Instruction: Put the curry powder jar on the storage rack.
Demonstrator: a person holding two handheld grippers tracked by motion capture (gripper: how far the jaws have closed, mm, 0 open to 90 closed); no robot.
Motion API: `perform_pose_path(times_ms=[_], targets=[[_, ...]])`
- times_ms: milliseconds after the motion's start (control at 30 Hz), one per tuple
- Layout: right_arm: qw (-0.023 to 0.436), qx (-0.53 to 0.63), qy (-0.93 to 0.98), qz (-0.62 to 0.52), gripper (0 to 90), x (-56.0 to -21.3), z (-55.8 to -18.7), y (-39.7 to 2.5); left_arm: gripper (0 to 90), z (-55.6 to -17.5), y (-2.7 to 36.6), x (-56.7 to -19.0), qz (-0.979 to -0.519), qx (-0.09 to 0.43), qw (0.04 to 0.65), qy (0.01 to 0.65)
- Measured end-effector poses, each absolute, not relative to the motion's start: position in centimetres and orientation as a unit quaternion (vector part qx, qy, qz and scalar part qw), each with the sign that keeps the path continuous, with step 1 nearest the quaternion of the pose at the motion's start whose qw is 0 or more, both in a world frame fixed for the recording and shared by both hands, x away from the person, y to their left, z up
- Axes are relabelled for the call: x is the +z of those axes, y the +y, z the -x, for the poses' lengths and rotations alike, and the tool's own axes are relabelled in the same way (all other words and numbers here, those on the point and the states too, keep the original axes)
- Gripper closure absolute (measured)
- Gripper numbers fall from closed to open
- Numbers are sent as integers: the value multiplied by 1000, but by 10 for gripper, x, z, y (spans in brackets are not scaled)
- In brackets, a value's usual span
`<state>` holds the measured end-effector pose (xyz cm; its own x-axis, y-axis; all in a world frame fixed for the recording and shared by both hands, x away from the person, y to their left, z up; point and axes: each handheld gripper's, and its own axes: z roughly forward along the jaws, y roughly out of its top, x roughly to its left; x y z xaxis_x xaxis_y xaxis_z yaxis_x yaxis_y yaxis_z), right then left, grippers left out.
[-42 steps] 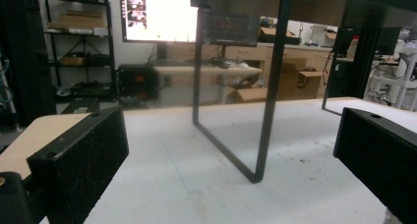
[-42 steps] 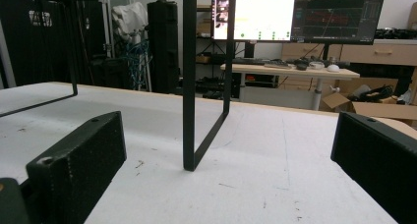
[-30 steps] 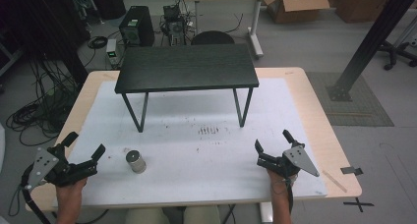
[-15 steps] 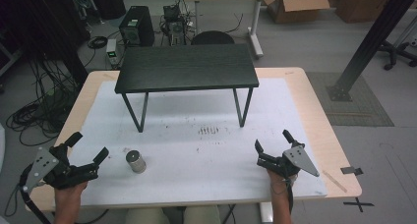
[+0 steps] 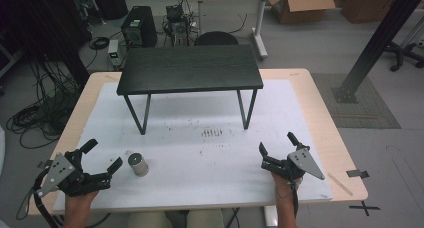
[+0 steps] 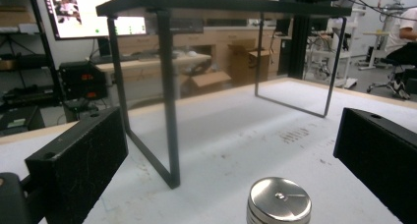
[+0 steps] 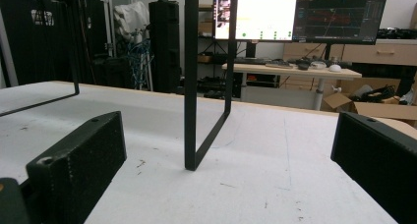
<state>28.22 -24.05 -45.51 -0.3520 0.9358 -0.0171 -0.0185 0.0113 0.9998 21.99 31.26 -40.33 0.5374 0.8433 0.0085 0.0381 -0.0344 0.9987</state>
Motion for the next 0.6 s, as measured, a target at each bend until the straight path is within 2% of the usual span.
perform_pose_path(times_ms=[600], targets=[[410,582,581,-394,0,-455,-282,-240,4,-223,290,-421,-680,309,576,330]])
